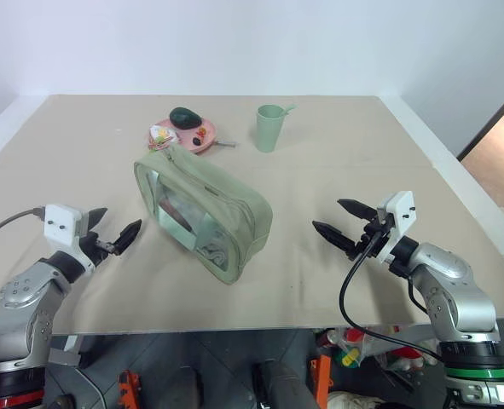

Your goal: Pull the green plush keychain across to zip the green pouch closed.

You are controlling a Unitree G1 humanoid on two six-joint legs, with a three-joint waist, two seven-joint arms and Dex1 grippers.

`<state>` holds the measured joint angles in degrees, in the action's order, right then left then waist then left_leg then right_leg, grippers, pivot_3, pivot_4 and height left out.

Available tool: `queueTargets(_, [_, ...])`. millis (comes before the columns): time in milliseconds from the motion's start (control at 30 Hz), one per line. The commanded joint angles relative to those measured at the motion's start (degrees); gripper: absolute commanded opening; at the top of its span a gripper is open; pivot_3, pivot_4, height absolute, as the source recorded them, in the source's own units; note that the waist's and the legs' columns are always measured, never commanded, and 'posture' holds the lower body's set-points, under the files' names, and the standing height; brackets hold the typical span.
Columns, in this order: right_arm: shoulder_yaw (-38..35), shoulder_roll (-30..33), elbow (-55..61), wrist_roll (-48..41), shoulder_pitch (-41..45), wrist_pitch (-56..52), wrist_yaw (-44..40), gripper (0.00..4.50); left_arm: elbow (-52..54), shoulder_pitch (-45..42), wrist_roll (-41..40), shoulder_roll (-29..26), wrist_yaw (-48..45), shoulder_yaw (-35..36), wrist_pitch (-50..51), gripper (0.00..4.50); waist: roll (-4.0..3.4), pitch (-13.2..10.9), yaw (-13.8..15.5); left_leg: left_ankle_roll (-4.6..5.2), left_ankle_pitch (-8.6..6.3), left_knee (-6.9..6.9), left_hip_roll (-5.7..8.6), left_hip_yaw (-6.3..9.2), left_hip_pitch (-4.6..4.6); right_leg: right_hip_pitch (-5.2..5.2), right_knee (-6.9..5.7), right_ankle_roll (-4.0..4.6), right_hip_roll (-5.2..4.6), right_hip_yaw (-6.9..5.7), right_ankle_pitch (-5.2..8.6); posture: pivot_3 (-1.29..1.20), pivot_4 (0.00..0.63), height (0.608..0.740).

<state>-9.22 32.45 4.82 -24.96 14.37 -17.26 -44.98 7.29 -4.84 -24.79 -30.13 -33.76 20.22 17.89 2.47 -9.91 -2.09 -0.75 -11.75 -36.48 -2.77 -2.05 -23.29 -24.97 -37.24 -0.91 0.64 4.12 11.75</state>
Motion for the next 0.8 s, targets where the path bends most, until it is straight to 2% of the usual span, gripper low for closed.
queueTargets(33, [-0.86,0.85,-0.25,0.17,0.54,1.90,-0.99,4.44,2.14,-0.66,-0.30,-1.12,-0.32,0.25,-0.71,4.44,0.00,0.00,-0.01,0.00,0.00,0.00,0.00,0.00,0.00,0.00,0.00,0.00,0.00,0.00,0.00,0.00,0.150,0.740])
queueTargets(500, [-0.36,0.86,-2.03,0.55,1.60,3.74,-3.27,4.44,5.48,-1.32,-6.15,-3.49,-6.64,0.82,2.11,4.44,0.00,0.00,-0.14,0.00,0.00,0.00,-0.01,-0.04,0.00,-0.01,0.00,-0.01,0.01,0.03,0.00,0.00,0.150,0.740])
queueTargets(533, [-0.39,1.07,-1.67,0.14,1.97,3.27,-3.68,4.44,6.52,-1.07,-7.75,-4.02,-7.73,1.37,2.79,4.44,0.00,0.00,-0.18,0.00,0.00,0.00,-0.01,-0.04,0.00,-0.02,0.00,-0.01,0.01,0.03,0.00,0.00,0.150,0.740])
queueTargets(567, [-0.80,1.22,-0.36,-1.56,2.73,1.19,-3.79,4.44,8.75,-0.91,-13.13,-4.82,-9.08,2.87,6.32,4.44,0.00,0.00,-0.28,0.00,0.00,0.00,-0.01,-0.04,0.00,-0.02,0.00,-0.01,0.01,0.03,0.00,0.00,0.150,0.740])
queueTargets(667, [-3.17,0.68,4.56,-11.17,7.27,-9.44,-1.83,4.44,15.29,-1.29,-24.86,-9.19,-12.62,5.12,14.63,4.44,0.02,-0.06,-0.69,0.00,0.00,-0.01,-0.05,-0.07,-0.04,-0.07,-0.03,-0.01,0.01,0.06,-0.01,0.00,0.150,0.740])
queueTargets(733, [-1.58,1.23,7.93,-14.79,10.79,-14.30,-2.33,4.44,18.84,-1.66,-28.85,-13.16,-14.47,4.75,18.34,4.44,0.01,-0.07,-0.77,0.00,0.00,-0.02,-0.08,-0.11,-0.04,-0.13,-0.06,-0.01,0.03,0.08,-0.02,0.00,0.150,0.740])
queueTargets(800, [1.42,1.04,9.43,-15.22,13.92,-16.50,-3.21,4.44,21.49,-0.79,-29.56,-16.40,-17.09,3.22,19.64,4.44,0.00,-0.07,-0.78,0.00,0.00,0.00,-0.10,-0.09,0.00,-0.13,-0.12,0.02,0.09,0.08,0.00,0.00,0.150,0.740])
